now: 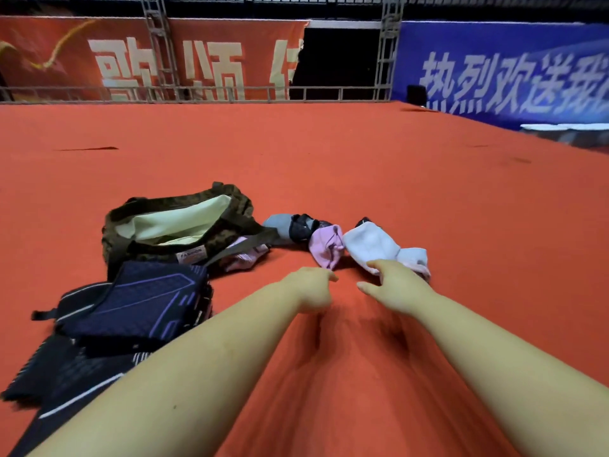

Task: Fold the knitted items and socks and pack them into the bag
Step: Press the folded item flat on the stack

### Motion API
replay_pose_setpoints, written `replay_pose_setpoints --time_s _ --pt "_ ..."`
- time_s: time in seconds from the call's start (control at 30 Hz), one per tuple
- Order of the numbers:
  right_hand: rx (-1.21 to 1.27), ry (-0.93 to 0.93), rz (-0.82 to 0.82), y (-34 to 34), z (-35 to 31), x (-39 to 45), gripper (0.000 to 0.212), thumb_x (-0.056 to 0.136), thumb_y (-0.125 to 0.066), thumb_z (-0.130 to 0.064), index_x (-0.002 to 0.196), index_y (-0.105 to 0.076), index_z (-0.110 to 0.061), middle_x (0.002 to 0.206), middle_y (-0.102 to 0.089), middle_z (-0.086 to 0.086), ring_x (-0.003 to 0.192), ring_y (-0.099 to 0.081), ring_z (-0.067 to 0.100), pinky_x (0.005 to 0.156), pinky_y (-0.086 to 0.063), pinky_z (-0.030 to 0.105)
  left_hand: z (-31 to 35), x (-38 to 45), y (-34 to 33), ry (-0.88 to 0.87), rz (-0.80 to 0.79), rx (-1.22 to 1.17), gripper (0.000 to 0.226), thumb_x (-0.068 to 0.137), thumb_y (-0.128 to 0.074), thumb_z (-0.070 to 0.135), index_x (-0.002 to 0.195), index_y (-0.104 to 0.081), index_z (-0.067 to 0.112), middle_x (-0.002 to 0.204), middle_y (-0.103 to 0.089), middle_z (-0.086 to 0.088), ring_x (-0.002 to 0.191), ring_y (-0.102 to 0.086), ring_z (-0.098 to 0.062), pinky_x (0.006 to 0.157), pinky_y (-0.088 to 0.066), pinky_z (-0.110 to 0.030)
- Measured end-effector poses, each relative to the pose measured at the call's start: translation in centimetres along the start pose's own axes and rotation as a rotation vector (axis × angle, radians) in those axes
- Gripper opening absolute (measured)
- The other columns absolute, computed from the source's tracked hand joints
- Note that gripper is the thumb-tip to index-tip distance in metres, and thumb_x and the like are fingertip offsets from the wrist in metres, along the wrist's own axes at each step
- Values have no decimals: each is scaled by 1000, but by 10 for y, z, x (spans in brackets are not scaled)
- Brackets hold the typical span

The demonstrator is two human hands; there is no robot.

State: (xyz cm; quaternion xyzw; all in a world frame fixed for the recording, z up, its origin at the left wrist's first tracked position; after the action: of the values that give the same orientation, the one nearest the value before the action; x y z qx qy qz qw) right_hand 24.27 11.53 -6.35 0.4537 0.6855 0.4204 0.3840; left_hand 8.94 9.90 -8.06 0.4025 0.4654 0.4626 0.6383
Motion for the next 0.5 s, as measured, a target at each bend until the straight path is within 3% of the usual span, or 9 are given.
replay_pose_setpoints --time_s 0.07,0.13,0.23,0.3,0.4,0.5 --pt "-17 -46 60 -3 20 22 58 93 -55 -37 139 -38 -7 145 -38 10 128 -39 20 101 -37 26 11 18 -8 -45 39 -29 59 87 -48 11 144 -37 22 150 -37 -3 135 -37 -23 108 -33 -34" --pt "-50 -43 126 -7 35 40 57 87 -59 -45 133 -47 -14 137 -43 10 131 -36 27 104 -36 41 22 34 -10 -135 148 -60 59 87 -47 8 143 -38 22 150 -36 -1 135 -37 -24 105 -35 -36" --pt "-146 -25 176 -14 53 69 62 84 -56 -51 135 -42 -18 143 -38 7 139 -26 27 107 -30 43 32 66 -12 -236 311 40 54 91 -46 11 144 -36 17 154 -28 -5 138 -31 -23 108 -29 -36" --pt "-183 -20 207 -19 58 84 67 79 -55 -55 134 -40 -19 142 -40 5 135 -31 25 108 -25 45 33 91 -17 -261 365 170 49 91 -47 15 140 -40 16 148 -37 -6 132 -35 -22 102 -29 -35" --pt "-260 27 171 -36 65 99 69 72 -48 -59 129 -43 -20 133 -49 3 130 -38 23 111 -18 47 30 122 -32 -222 306 334 33 91 -47 19 123 -53 19 124 -56 -4 118 -46 -24 97 -26 -35" --pt "-407 96 173 -51 64 99 78 74 -26 -59 142 -33 -23 148 -36 8 140 -24 22 114 -3 48 29 133 -44 -226 270 490 28 92 -42 17 109 -63 21 107 -67 -2 105 -56 -25 105 -22 -36"
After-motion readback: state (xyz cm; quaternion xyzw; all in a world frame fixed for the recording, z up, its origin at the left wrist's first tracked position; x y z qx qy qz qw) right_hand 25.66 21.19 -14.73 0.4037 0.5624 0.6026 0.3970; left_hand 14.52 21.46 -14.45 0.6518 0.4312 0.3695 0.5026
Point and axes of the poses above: each hand's wrist, its own x-axis towards the middle knuckle, its own y-axis out of the back of the hand, z = x × y, the point moved 3 cm from there along x, towards the middle knuckle
